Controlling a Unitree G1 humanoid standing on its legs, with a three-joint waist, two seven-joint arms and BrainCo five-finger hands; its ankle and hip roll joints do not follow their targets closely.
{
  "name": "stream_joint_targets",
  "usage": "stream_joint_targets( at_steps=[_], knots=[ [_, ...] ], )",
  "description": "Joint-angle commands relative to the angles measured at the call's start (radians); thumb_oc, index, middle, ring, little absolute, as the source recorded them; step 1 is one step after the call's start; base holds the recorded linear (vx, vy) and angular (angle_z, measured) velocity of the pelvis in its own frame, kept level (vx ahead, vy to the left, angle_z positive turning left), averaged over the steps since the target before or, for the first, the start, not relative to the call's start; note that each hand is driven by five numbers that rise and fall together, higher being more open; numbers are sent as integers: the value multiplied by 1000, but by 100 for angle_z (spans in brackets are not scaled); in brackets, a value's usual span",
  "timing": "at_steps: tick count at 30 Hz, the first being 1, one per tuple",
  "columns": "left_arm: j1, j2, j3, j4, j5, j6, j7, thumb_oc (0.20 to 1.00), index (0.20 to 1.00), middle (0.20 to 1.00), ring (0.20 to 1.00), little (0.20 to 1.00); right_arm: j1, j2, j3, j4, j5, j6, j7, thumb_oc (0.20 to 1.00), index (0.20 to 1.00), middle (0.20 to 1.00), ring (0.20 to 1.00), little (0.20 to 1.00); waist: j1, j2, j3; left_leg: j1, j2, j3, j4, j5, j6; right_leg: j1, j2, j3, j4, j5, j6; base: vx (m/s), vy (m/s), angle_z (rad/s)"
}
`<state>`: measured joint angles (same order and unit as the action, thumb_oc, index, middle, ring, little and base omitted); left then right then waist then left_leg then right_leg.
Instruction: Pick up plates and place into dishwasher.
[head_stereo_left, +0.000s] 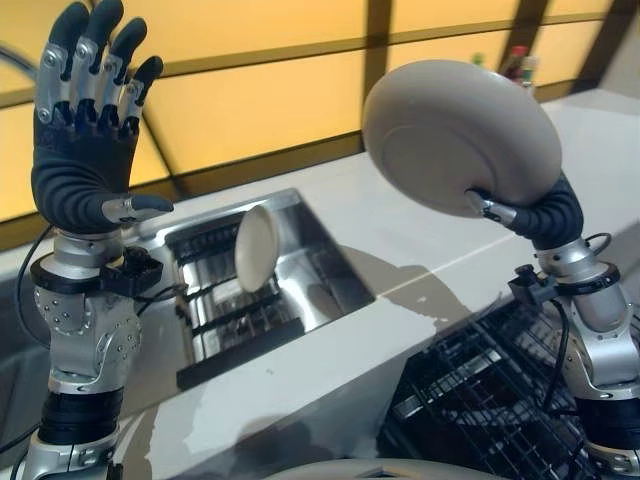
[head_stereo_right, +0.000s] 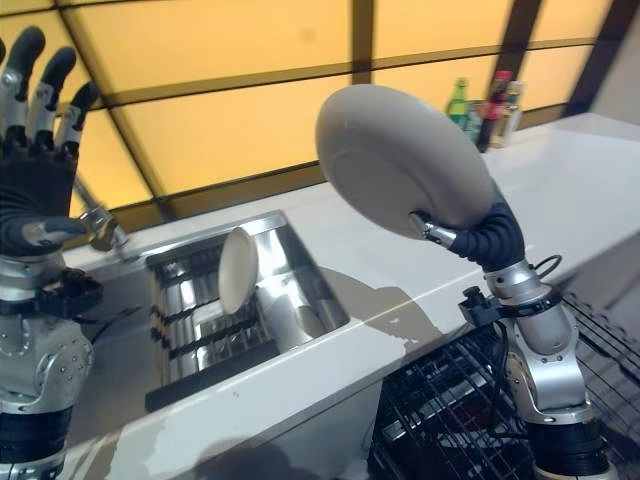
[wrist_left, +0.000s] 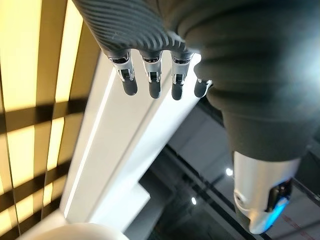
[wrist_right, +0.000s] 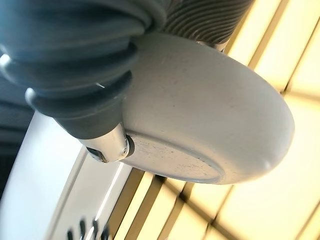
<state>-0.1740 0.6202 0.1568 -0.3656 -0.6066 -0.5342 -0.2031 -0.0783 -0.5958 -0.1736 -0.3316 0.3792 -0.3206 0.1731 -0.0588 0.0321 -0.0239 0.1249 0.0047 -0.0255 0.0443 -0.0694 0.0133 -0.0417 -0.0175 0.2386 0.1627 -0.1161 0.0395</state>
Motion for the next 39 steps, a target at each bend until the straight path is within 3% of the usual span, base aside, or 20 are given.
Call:
stream_joint_targets(
  at_steps=[1,8,15,18,25,29,34,39],
  knots=[
    [-7,58,78,87,104,-28,108,1000,1000,1000,1000,1000,33,13,-79,26,-48,-20,-61,200,200,200,200,200,-52,-49,1,-45,-36,29,74,-101,-5,75,-6,-60,-148,93,21,-20,122,-4],
    [35,100,158,239,282,-50,319,1000,1000,1000,1000,1000,158,13,-195,85,-46,-34,-115,200,200,200,200,200,-125,-30,28,-13,-55,73,35,-125,19,28,-36,9,-142,121,73,-42,103,-33],
    [91,103,238,301,305,-67,372,1000,1000,1000,1000,1000,270,28,-287,210,-65,-25,-153,200,200,200,200,200,-169,-34,49,-13,-67,114,38,-145,34,-34,-37,53,-127,150,103,-43,11,-32],
    [94,106,252,308,319,-66,381,1000,1000,1000,1000,1000,312,35,-296,276,-147,-10,-176,200,200,200,200,200,-179,-40,54,-12,-69,125,37,-149,39,-51,-37,61,-122,159,112,-7,-49,-28],
    [92,136,249,281,328,-16,388,1000,1000,1000,1000,1000,355,1,-267,363,-291,96,-248,200,200,200,200,200,-179,-54,69,-19,-68,127,52,-158,42,-81,-40,57,-106,170,123,6,-91,-22],
    [90,160,237,267,325,8,384,1000,1000,1000,1000,1000,365,-7,-249,362,-271,148,-260,200,200,200,200,200,-173,-57,81,-24,-64,124,55,-158,43,-89,-45,50,-99,173,128,32,-120,0],
    [89,174,227,251,319,22,371,1000,1000,1000,1000,1000,361,6,-214,373,-269,165,-210,200,200,200,200,200,-161,-52,100,-34,-67,105,54,-150,42,-97,-46,37,-85,170,131,39,-90,6],
    [68,201,188,237,310,45,368,1000,1000,1000,1000,1000,318,-21,-135,441,-229,132,-122,200,200,200,200,200,-132,-56,121,-49,-60,95,69,-144,35,-86,-58,10,-86,168,132,49,-95,13]
  ],
)
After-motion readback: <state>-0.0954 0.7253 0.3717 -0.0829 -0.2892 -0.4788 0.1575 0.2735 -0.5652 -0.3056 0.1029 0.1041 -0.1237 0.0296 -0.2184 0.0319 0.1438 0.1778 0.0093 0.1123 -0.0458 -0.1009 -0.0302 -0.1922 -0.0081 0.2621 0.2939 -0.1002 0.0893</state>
